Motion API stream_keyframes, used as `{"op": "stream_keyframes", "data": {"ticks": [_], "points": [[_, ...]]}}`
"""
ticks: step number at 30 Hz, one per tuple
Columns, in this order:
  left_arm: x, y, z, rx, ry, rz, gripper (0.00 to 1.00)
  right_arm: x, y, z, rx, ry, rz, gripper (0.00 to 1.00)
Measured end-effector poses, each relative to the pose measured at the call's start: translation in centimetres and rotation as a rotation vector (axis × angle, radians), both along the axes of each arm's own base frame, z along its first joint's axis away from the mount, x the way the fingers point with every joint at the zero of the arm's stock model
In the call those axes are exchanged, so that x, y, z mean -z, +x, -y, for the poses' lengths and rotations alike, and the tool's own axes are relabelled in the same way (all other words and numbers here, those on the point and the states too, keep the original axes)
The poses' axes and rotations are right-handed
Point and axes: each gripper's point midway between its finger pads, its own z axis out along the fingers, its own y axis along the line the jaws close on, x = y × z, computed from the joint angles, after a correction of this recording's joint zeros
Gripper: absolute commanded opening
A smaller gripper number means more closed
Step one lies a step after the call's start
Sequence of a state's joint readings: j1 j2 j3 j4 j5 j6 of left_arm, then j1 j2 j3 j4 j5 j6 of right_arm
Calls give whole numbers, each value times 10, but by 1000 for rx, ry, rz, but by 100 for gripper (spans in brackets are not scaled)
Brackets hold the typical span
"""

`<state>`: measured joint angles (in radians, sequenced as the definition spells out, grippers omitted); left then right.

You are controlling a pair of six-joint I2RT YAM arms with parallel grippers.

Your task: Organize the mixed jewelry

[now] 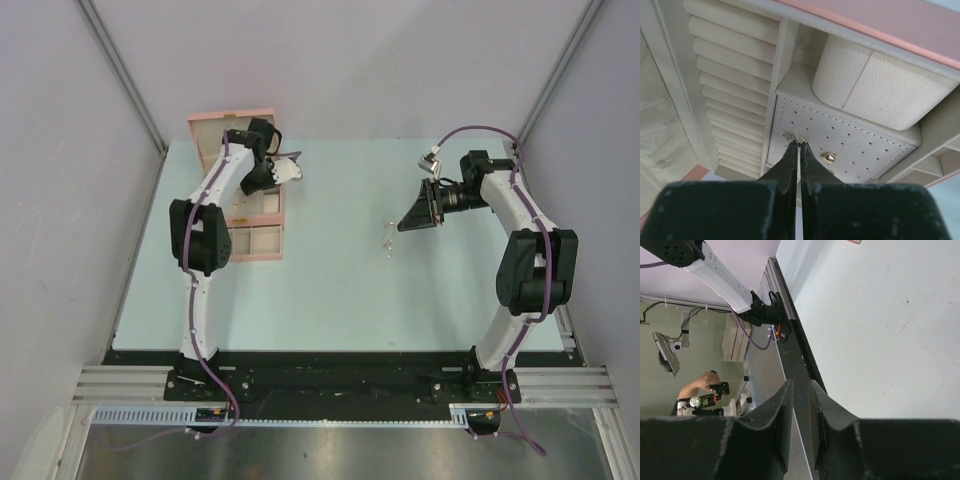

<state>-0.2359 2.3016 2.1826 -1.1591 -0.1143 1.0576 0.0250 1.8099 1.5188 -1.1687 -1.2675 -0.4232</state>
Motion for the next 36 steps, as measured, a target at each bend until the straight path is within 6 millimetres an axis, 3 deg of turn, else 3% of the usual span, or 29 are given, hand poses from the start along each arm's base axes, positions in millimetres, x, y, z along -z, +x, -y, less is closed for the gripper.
{"op": "stream_keyframes", "data": {"ticks": [36], "points": [[1, 8, 4, 22, 23, 27, 0, 5, 2, 0, 0, 0, -16, 23]]}}
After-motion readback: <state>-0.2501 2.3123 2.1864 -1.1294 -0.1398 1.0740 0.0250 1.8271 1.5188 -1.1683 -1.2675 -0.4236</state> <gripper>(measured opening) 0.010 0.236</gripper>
